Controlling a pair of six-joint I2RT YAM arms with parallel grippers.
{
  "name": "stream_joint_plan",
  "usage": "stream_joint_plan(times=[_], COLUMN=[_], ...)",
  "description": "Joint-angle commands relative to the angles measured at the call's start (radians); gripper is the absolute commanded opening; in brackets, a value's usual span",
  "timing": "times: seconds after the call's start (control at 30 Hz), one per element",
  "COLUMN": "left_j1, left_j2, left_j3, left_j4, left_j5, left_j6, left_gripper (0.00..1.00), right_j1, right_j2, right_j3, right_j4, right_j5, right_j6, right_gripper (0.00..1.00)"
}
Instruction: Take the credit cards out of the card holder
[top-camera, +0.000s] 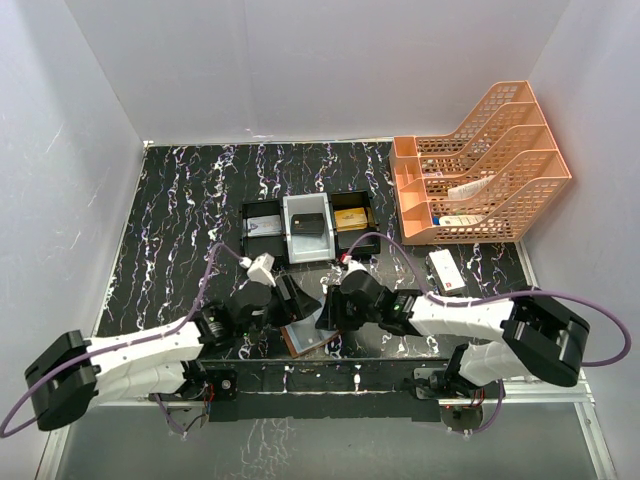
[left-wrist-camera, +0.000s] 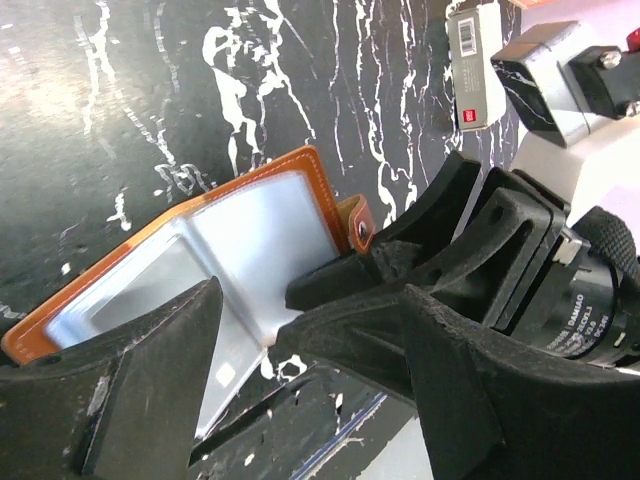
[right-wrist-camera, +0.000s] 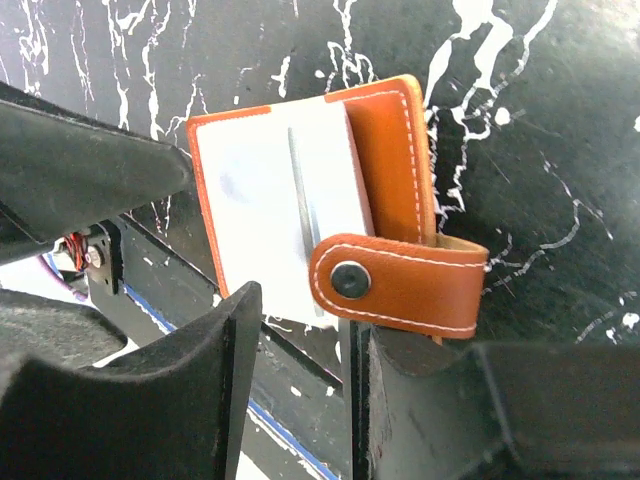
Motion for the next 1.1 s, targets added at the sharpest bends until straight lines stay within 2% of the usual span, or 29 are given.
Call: stream_joint_plan(times=[0.0, 0.1, 0.27, 0.57, 0.77, 0.93, 1.07], left_j1=[0.002, 0.003, 0.003, 0.002, 0.003, 0.003, 0.002], left_j2=[-0.137, -0.205, -0.261, -0.200, -0.117, -0.068, -0.038], left_j3=[-0.059, -0.090, -0.113, -0.108, -0.094, -0.119, -0.116], left_j4=[-0.137, -0.227, -0.354, -0.411, -0.406, -0.332, -0.372], left_j5=[-0.080, -0.115, -0.142, -0.141, -0.129, -0.110, -0.121], left_j6=[-0.065, -0.125, -0.183, -0.195, -0.186, -0.157, -0.164], left_gripper=[0.70, 0.65, 0.46, 0.26, 0.17, 0.16, 0.14], right_j1=[0.004, 0.006, 0.012, 0.036, 0.057, 0.069, 0.074], right_j2=[0.043, 0.078, 0.121, 0.202, 0.277, 0.321, 0.337], right_j3=[0.093, 0.141, 0.210, 0.313, 0.385, 0.437, 0.463], right_j4=[0.026, -0.012, -0.079, -0.190, -0.253, -0.310, -0.353], right_j5=[-0.031, -0.051, -0.061, -0.072, -0.050, -0.014, 0.017], right_j6=[-0.089, -0.147, -0.248, -0.403, -0.481, -0.535, -0.575], right_gripper=[0.36, 0.40, 0.51, 0.57, 0.58, 0.61, 0.64])
